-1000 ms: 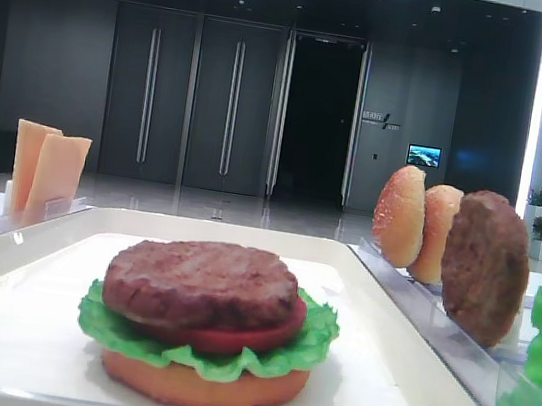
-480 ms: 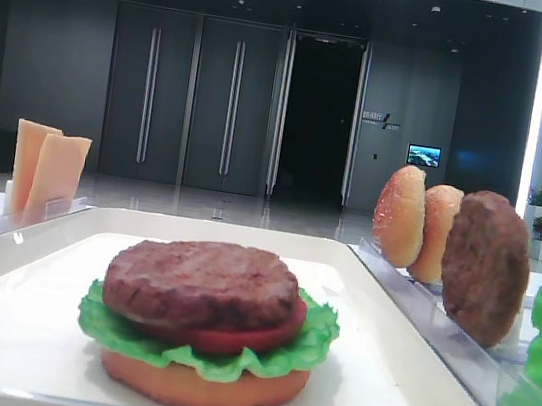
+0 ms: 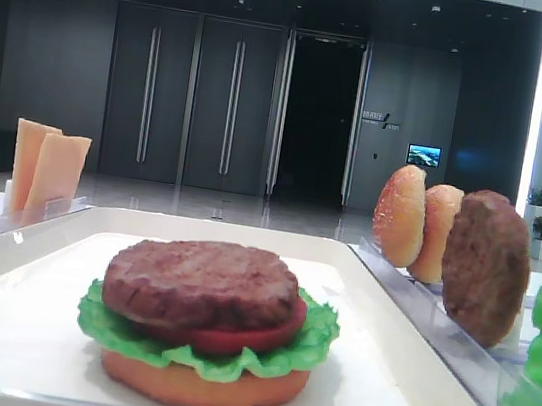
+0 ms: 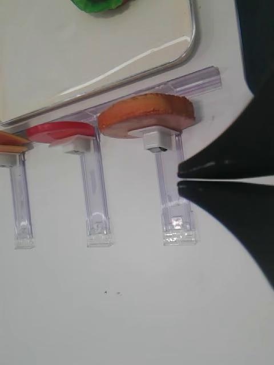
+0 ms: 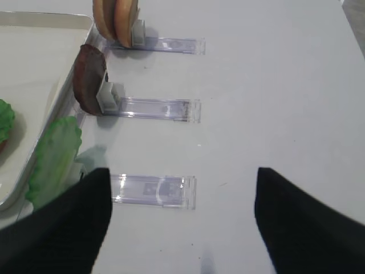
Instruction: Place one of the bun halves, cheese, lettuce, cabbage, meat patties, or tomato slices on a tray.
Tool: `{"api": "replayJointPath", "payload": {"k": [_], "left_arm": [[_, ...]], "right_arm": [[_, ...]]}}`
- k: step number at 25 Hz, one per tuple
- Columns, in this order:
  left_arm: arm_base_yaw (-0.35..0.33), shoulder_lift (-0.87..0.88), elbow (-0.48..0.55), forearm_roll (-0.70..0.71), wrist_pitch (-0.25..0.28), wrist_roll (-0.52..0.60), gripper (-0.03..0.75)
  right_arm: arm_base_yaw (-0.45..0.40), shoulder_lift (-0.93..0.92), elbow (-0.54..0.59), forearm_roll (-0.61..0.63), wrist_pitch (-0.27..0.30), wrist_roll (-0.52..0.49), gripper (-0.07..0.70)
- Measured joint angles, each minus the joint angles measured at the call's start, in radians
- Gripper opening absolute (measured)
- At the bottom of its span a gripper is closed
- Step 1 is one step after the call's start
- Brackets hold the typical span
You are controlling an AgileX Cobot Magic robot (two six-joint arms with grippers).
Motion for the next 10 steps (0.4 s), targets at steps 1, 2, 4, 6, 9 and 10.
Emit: {"api": "replayJointPath", "payload": {"k": [1,2,4,6,9,10], "left_arm": [[0.000,0.000,0.000,0.000,0.000,0.000,-0.001],[0.000,0.000,0.000,0.000,0.000,0.000,-0.001],[0.000,0.000,0.000,0.000,0.000,0.000,-0.001],[0.000,0.000,0.000,0.000,0.000,0.000,-0.001],[0.000,0.000,0.000,0.000,0.000,0.000,-0.001],[0.000,0.000,0.000,0.000,0.000,0.000,-0.001]], "right_arm": [[0.000,0.000,0.000,0.000,-0.001,0.000,0.526],[0.000,0.000,0.000,0.000,-0.002,0.000,0.526],[0.000,0.000,0.000,0.000,-0.002,0.011,0.526],[0.000,0.000,0.000,0.000,-0.002,0.026,0.525],[0.000,0.000,0.000,0.000,-0.002,0.030,0.524],[0.000,0.000,0.000,0.000,-0.002,0.030,0.524]]}}
